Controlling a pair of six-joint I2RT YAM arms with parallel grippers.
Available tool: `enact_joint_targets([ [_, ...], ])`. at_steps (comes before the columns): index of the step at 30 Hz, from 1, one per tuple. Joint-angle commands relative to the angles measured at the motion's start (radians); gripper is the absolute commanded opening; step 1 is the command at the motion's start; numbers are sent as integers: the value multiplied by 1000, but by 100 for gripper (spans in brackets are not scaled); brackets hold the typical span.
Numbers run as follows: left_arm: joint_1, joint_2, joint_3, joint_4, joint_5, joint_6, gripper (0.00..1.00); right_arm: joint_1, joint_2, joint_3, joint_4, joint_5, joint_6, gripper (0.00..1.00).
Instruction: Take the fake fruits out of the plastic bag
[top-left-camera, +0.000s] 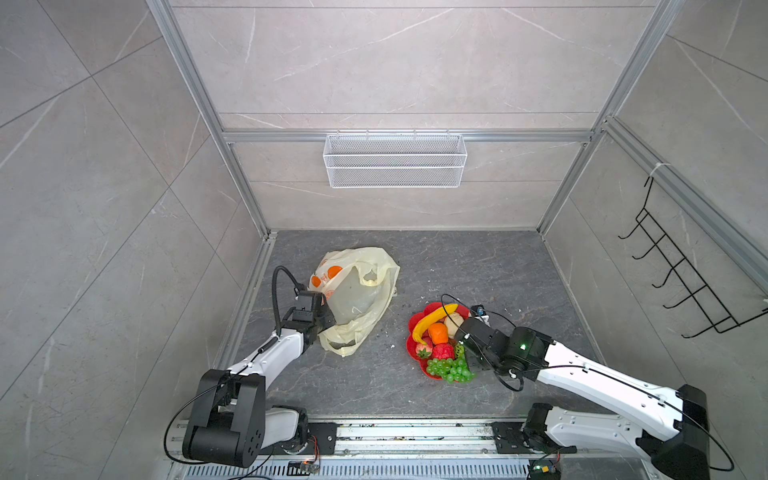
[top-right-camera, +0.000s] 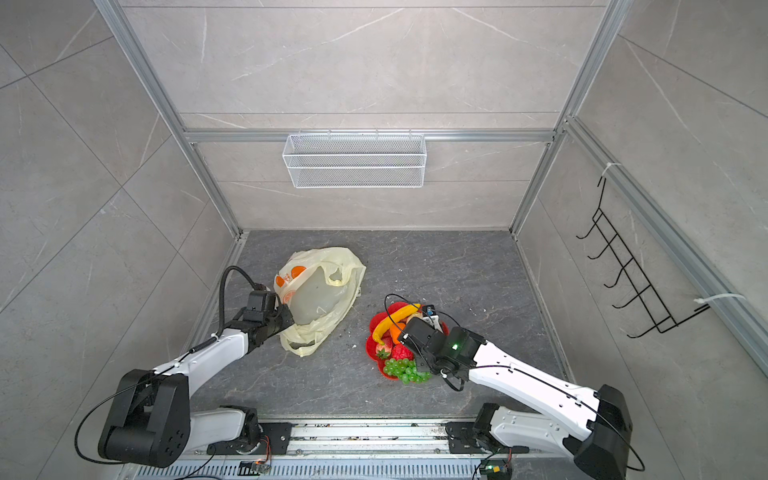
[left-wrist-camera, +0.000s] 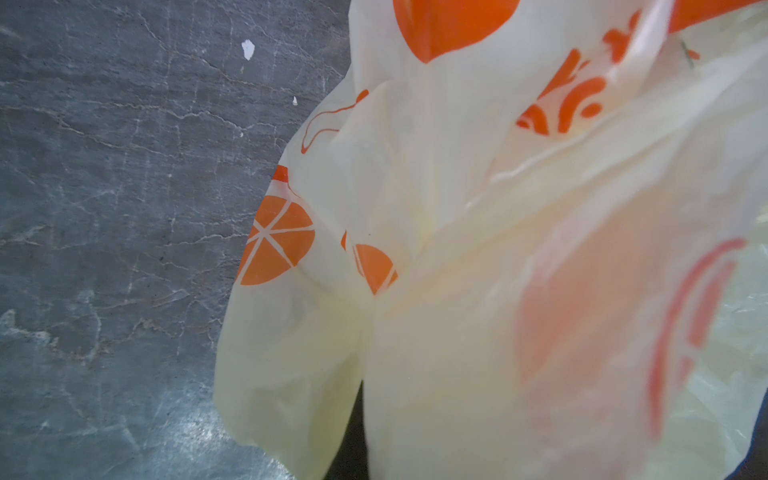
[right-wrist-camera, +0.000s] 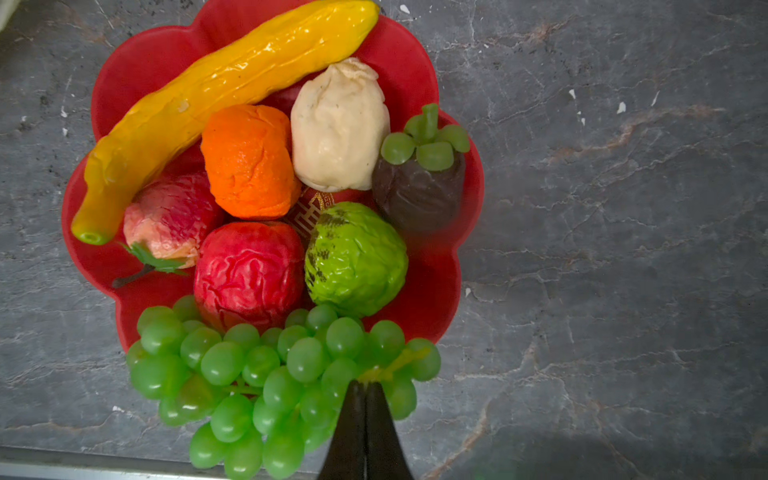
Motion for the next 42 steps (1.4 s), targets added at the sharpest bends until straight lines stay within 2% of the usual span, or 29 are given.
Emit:
enact_joint_targets([
  [1,4,-8,17,17,-2,23,0,-29,21,4,29,21,-23,0],
  [13,3,12,24,31,42,29,0,-100,83,-27,39,-7,-15,2],
  [15,3,12,23,33,47,30,0,-101,81,-25,40,-8,-22,11],
  [23,3,15,21,47,59,35,0,-101,53,-24,59,-20,-43,34],
  [28,3,28,29,56,90,42,0,-102,24,-16,43,6,-46,55],
  [33,0,42,51,68,133,47,0,-101,-6,7,21,47,-53,66],
  [36,-26,94,124,43,157,70,0,-102,-7,35,-3,87,-52,71],
  [39,-74,191,267,-26,177,95,0,-101,-33,49,-13,135,-45,75],
  [42,-119,308,441,-86,190,125,0,-101,-78,54,-22,180,-35,84],
])
